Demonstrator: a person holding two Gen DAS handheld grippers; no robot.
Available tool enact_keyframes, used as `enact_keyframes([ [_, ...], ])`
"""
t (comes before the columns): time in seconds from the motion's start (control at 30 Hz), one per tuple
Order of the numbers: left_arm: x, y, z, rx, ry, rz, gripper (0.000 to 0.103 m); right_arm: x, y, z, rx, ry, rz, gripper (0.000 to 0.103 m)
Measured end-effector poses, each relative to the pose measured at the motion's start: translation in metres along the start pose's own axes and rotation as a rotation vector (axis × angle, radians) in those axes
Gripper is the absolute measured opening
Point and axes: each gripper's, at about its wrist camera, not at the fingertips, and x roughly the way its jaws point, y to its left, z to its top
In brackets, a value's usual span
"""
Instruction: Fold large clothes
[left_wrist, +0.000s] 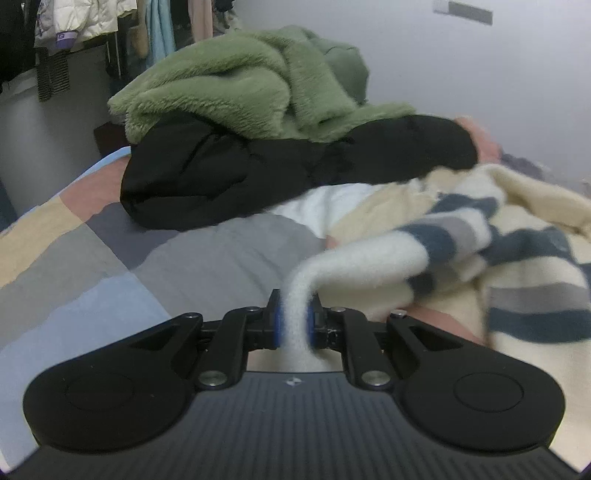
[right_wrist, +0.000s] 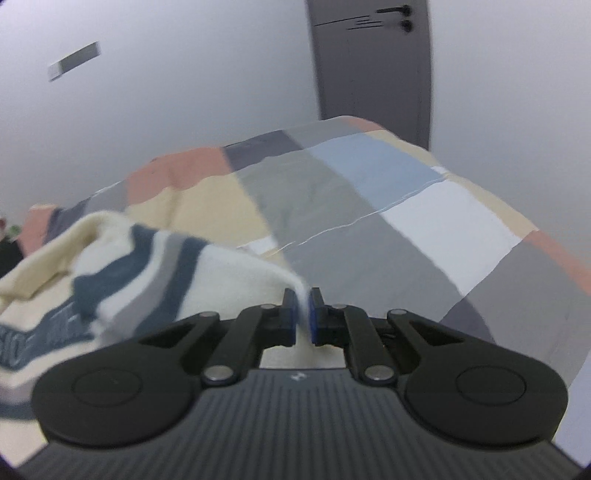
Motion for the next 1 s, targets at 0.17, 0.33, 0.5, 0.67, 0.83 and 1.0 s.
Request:
enact_keyframes([
  [0.17,0.044,0.01,0.009,0.003,0.05,0.024,0.015,0.045,-0.012,0.003,0.017,0.021,-0.061,0.009],
  [0.33,0.078,0.014,0.005,-0.032,0.086,0.022,0.015,0.086,-0.021,-0.007,0.044,0.081,-0.087,0.009],
  [0.5,0.078,0.008,0.009,-0.025,0.086,0.036,0.016,0.103,-0.018,-0.018,0.033,0.119,-0.099,0.011],
  [0.67,0.055,0.001,0.016,-0.052,0.086,0.024,0.068,0.084,-0.009,-0.014,0.0,0.08,-0.095,0.02],
  [0.83,0.005,-0.023,0.018,0.009,0.04,-0.011,0.09,0.043,0.006,-0.013,-0.055,-0.013,-0.032,0.076],
  [1.0,-0.059,-0.045,0.009,0.062,-0.013,-0.076,0.099,0.001,0.033,-0.016,-0.108,-0.036,0.118,0.077],
])
